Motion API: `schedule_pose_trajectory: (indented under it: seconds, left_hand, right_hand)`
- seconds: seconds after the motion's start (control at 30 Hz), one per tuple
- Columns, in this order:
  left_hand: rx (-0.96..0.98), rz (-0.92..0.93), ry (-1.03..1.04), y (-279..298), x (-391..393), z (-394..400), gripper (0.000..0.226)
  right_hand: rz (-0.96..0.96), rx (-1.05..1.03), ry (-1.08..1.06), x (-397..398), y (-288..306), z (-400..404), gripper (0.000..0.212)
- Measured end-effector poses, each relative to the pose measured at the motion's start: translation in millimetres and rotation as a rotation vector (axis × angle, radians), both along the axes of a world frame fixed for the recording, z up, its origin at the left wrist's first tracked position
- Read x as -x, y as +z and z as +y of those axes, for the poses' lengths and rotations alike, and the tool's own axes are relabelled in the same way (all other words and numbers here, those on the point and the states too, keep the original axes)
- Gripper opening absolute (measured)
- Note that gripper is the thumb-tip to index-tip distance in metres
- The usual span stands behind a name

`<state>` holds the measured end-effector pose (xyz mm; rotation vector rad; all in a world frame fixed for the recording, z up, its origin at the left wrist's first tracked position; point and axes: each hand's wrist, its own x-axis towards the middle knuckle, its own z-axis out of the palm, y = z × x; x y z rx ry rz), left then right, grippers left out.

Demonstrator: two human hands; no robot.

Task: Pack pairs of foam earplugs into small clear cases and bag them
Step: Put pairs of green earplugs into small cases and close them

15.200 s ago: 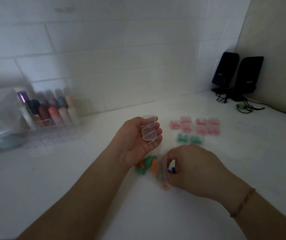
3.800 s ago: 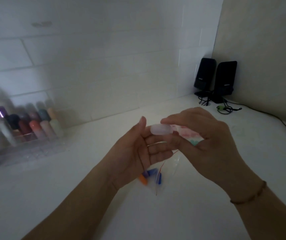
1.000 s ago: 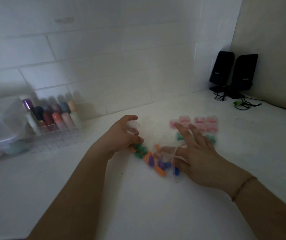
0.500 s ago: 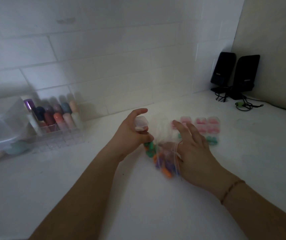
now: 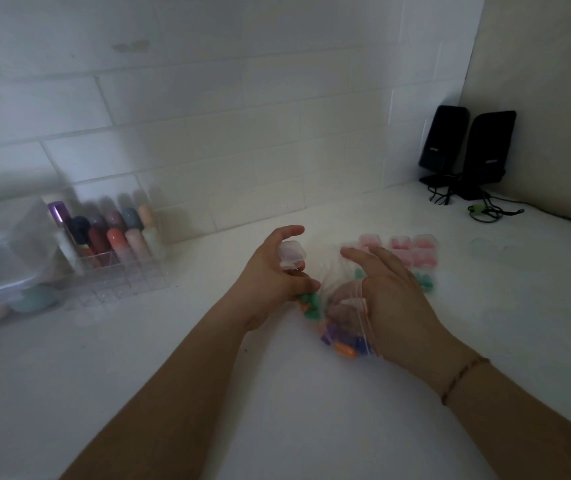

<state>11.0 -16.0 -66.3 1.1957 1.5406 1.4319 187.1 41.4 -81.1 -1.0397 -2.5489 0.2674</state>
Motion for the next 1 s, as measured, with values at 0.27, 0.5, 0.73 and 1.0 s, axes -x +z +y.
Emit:
schedule_pose_trajectory:
  seconds: [0.27,0.5,0.73,1.0]
  left_hand:
    - [-0.013,-0.008,-0.051,-1,0,0,0.076]
    - [0.022,0.05,-0.021,-4,7,1,0.074]
    - [0.112,0.184,0.042,-1,9,-2,0.049]
    - [-0.016,-0.056,0.095,39,-8,-20,0.044]
  right_hand:
    - [0.059,0.009,-0.067,-2,2,-2,0.039]
    - [0.094,0.05,0.05,-8,6,2,0.023]
    - [0.034,0.044,0.098,-59,57,6,0.014]
    - [0.402,-0.036,0.105,-63,77,-4,0.013]
